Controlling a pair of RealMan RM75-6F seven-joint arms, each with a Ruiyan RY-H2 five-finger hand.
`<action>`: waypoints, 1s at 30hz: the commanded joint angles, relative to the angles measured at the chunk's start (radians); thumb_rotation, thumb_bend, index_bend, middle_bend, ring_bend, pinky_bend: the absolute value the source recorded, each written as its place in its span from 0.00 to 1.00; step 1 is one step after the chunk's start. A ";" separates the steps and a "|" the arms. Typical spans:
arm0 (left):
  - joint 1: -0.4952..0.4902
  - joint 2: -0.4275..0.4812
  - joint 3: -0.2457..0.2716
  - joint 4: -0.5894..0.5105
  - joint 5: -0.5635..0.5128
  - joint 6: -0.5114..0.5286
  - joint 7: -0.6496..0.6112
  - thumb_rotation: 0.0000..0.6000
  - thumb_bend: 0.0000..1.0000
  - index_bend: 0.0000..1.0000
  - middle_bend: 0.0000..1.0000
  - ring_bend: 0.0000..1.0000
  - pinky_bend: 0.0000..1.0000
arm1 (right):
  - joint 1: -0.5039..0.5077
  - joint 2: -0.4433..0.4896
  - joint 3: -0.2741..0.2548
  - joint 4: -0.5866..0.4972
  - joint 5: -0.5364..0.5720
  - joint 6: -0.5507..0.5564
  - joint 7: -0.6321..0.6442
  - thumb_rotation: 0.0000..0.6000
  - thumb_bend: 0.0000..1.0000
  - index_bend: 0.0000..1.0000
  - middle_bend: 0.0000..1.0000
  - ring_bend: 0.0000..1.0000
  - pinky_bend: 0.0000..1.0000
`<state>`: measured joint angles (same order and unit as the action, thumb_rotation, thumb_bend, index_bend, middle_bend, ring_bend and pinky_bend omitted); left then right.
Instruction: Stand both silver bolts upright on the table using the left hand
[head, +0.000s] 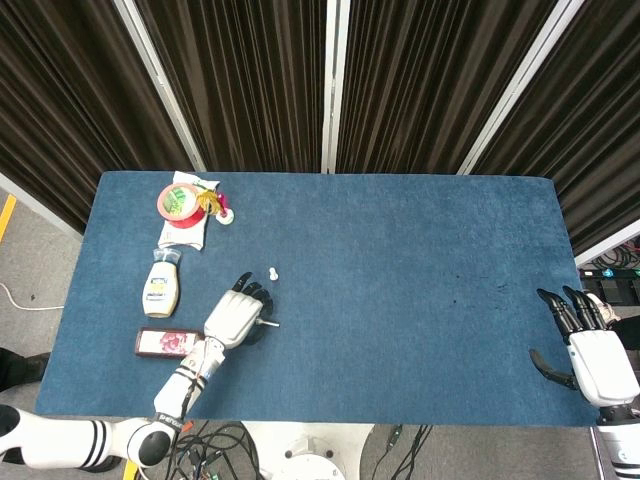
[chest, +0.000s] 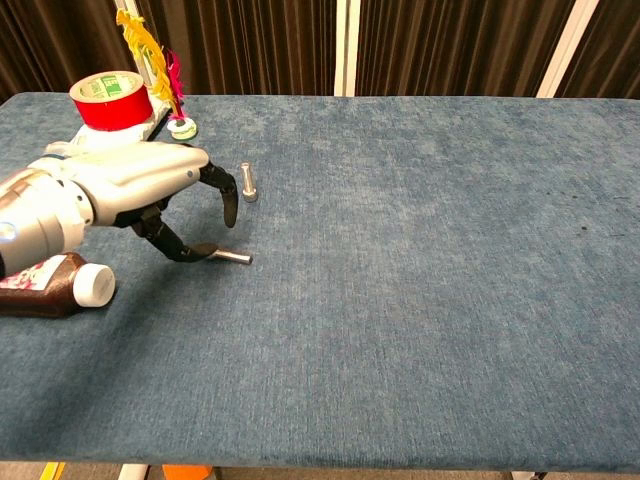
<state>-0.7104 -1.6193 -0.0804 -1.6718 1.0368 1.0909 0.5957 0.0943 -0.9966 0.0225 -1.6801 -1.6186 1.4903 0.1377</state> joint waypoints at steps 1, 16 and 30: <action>-0.012 -0.024 0.003 0.013 -0.018 -0.004 0.043 1.00 0.33 0.43 0.29 0.17 0.03 | 0.000 0.000 0.000 0.000 0.001 -0.001 0.000 1.00 0.22 0.04 0.14 0.00 0.00; -0.052 -0.088 -0.019 0.049 -0.112 -0.010 0.160 1.00 0.34 0.43 0.29 0.17 0.03 | 0.003 0.000 -0.001 0.002 0.008 -0.010 0.000 1.00 0.22 0.04 0.14 0.00 0.00; -0.069 -0.083 -0.002 0.040 -0.148 -0.024 0.195 1.00 0.34 0.46 0.28 0.15 0.03 | 0.003 0.001 -0.003 0.001 0.010 -0.011 0.002 1.00 0.22 0.04 0.14 0.00 0.00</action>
<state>-0.7791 -1.7038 -0.0837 -1.6307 0.8900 1.0680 0.7898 0.0972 -0.9952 0.0195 -1.6787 -1.6090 1.4794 0.1393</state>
